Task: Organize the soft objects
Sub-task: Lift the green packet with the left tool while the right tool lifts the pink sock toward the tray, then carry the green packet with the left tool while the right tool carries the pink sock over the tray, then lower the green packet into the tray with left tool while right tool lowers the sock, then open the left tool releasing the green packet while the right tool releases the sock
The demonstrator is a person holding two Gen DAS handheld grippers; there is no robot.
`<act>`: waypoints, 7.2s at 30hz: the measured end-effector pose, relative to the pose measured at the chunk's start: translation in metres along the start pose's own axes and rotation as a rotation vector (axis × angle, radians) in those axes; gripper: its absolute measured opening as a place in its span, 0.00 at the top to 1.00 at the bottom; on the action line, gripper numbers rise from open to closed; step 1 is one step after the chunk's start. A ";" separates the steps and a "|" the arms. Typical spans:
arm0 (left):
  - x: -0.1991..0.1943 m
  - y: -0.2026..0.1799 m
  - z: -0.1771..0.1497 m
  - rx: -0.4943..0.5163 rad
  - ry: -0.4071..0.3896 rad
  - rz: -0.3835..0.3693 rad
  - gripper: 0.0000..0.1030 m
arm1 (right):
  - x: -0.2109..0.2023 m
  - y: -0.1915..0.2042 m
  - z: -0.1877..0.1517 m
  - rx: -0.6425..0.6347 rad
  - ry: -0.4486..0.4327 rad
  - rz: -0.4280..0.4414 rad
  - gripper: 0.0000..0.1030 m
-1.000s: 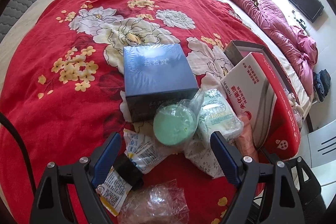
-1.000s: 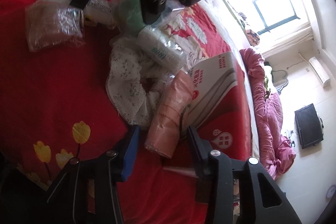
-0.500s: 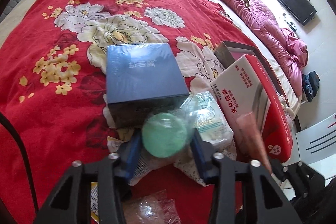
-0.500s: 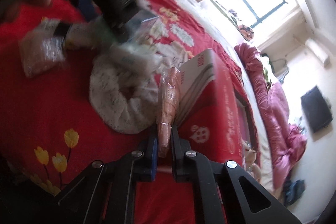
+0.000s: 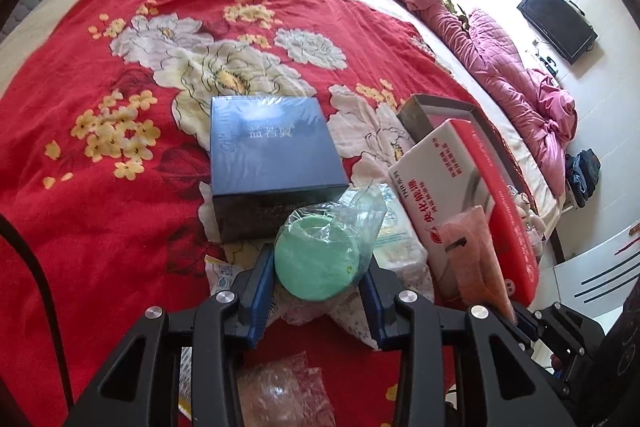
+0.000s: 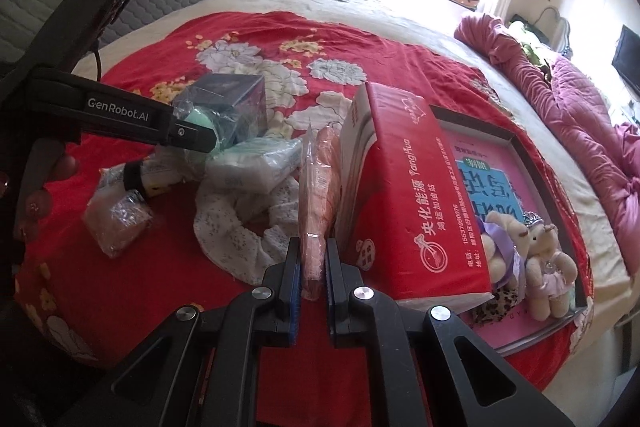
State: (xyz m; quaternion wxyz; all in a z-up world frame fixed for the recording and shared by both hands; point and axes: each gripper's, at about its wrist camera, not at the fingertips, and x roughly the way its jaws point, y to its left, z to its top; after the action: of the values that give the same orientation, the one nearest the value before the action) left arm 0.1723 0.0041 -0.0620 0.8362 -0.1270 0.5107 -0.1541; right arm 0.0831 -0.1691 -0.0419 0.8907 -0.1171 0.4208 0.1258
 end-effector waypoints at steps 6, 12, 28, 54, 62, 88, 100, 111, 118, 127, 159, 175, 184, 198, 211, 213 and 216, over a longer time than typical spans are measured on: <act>-0.022 -0.014 -0.006 0.036 -0.038 0.030 0.62 | -0.017 -0.002 -0.003 0.056 -0.036 0.043 0.91; -0.039 -0.034 -0.016 0.076 -0.066 0.076 0.62 | -0.036 -0.008 0.000 0.108 -0.084 0.073 0.91; -0.084 -0.078 -0.041 0.113 -0.116 0.079 0.62 | -0.095 -0.026 0.005 0.177 -0.202 0.089 0.91; -0.120 -0.148 -0.052 0.209 -0.175 0.126 0.62 | -0.168 -0.073 -0.005 0.278 -0.308 0.049 0.91; -0.119 -0.169 -0.052 0.236 -0.177 0.126 0.62 | -0.188 -0.097 -0.012 0.335 -0.347 0.024 0.91; -0.070 -0.263 -0.051 0.404 -0.107 0.021 0.62 | -0.216 -0.177 -0.052 0.512 -0.397 -0.096 0.91; -0.004 -0.288 -0.051 0.435 0.007 -0.025 0.61 | -0.190 -0.204 -0.076 0.576 -0.357 -0.109 0.91; 0.040 -0.306 -0.053 0.495 0.084 -0.011 0.61 | -0.153 -0.221 -0.090 0.604 -0.315 -0.083 0.91; 0.070 -0.314 -0.054 0.528 0.138 0.016 0.61 | -0.133 -0.236 -0.101 0.638 -0.288 -0.072 0.91; 0.093 -0.315 -0.050 0.529 0.169 0.027 0.61 | -0.117 -0.243 -0.100 0.647 -0.272 -0.056 0.91; 0.104 -0.292 -0.028 0.493 0.163 0.030 0.61 | -0.047 -0.231 -0.089 0.560 -0.144 0.093 0.90; 0.108 -0.298 -0.035 0.566 0.164 0.045 0.61 | -0.027 -0.239 -0.088 0.567 -0.100 0.090 0.88; 0.111 -0.305 -0.041 0.597 0.172 0.034 0.61 | -0.030 -0.254 -0.087 0.613 -0.129 0.076 0.75; 0.116 -0.312 -0.047 0.613 0.188 0.044 0.60 | -0.035 -0.265 -0.092 0.657 -0.135 0.056 0.67; 0.117 -0.314 -0.047 0.597 0.194 0.027 0.51 | -0.051 -0.276 -0.098 0.698 -0.164 -0.001 0.57; 0.116 -0.314 -0.047 0.593 0.192 0.024 0.49 | -0.052 -0.277 -0.099 0.701 -0.165 -0.008 0.53; 0.115 -0.314 -0.047 0.591 0.187 0.021 0.45 | -0.054 -0.277 -0.100 0.704 -0.163 -0.013 0.52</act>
State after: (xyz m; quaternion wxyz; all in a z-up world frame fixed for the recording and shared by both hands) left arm 0.1396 -0.3321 -0.0604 0.7879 0.1415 0.5199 -0.2983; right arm 0.0672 -0.4684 -0.0330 0.9079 0.2046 0.3651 -0.0238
